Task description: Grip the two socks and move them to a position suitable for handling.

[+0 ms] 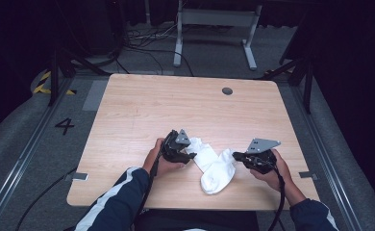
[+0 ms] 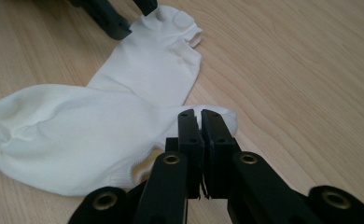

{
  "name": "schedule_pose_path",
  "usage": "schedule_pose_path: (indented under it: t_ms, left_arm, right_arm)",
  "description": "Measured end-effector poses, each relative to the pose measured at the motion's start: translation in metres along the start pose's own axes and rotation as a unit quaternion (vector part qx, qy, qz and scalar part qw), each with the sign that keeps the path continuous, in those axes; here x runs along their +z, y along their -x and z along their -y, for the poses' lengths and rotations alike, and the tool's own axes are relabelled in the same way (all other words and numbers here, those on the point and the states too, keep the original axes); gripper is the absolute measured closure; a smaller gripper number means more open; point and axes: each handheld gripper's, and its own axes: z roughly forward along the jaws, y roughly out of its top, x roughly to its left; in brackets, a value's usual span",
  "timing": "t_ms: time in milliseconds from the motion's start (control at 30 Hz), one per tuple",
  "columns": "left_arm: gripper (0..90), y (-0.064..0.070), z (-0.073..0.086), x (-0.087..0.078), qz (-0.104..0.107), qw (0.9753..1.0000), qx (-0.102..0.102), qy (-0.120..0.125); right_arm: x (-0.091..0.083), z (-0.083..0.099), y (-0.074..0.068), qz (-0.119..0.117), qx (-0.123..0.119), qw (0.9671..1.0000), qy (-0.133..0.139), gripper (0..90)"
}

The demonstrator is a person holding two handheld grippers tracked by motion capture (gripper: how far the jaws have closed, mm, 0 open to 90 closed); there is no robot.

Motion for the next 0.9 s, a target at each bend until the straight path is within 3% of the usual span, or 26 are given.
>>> schedule_pose_path:
  t_ms: [67,133,233,300,367,433,533,633,700,800,900]
  left_arm:
    - [42.6,0.015,-0.004,-0.011,0.028,0.9994,0.015,0.015]
    - [41.6,0.035,-0.007,-0.016,0.051,0.998,0.035,0.011]
    - [41.2,0.066,-0.009,-0.011,0.075,0.9942,0.077,0.007]
    - [43.2,0.079,-0.01,-0.005,0.094,0.9914,0.091,0.004]
    - [46.2,0.091,-0.012,0.005,0.089,0.9892,0.115,-0.018]
    - [50.8,0.095,-0.01,0.014,0.086,0.9885,0.119,-0.036]
    - [59.1,0.091,-0.006,0.019,0.095,0.9887,0.111,-0.034]
    - [73.7,0.09,-0.004,0.016,0.095,0.9879,0.119,-0.03]
    - [84.6,0.088,-0.003,0.015,0.105,0.986,0.126,-0.03]
    - [86.1,0.088,-0.003,0.01,0.099,0.9878,0.118,-0.026]
    - [86.1,0.089,-0.008,-0.003,0.086,0.9895,0.116,0.0]
  right_arm:
    - [0.0,-0.004,-0.001,0.002,-0.006,1.0,0.006,87.5]
    - [-0.001,-0.008,-0.001,0.001,-0.016,0.9998,0.011,87.5]
    - [-0.001,-0.012,-0.004,0.002,-0.023,0.9996,0.014,87.5]
    - [-0.002,-0.014,-0.007,0.002,-0.028,0.9995,0.017,87.5]
    - [-0.004,-0.015,-0.008,0.0,-0.032,0.9992,0.023,87.5]
    - [-0.006,-0.018,-0.009,0.001,-0.031,0.9991,0.028,87.6]
    - [-0.008,-0.019,-0.009,0.0,-0.031,0.9989,0.034,87.5]
    - [-0.01,-0.02,-0.01,0.002,-0.031,0.9989,0.036,87.5]
    - [-0.011,-0.021,-0.009,0.003,-0.034,0.9985,0.042,87.6]
    - [-0.013,-0.025,-0.01,0.002,-0.032,0.9984,0.047,87.7]
    - [-0.015,-0.036,-0.011,0.004,-0.043,0.9973,0.059,87.7]
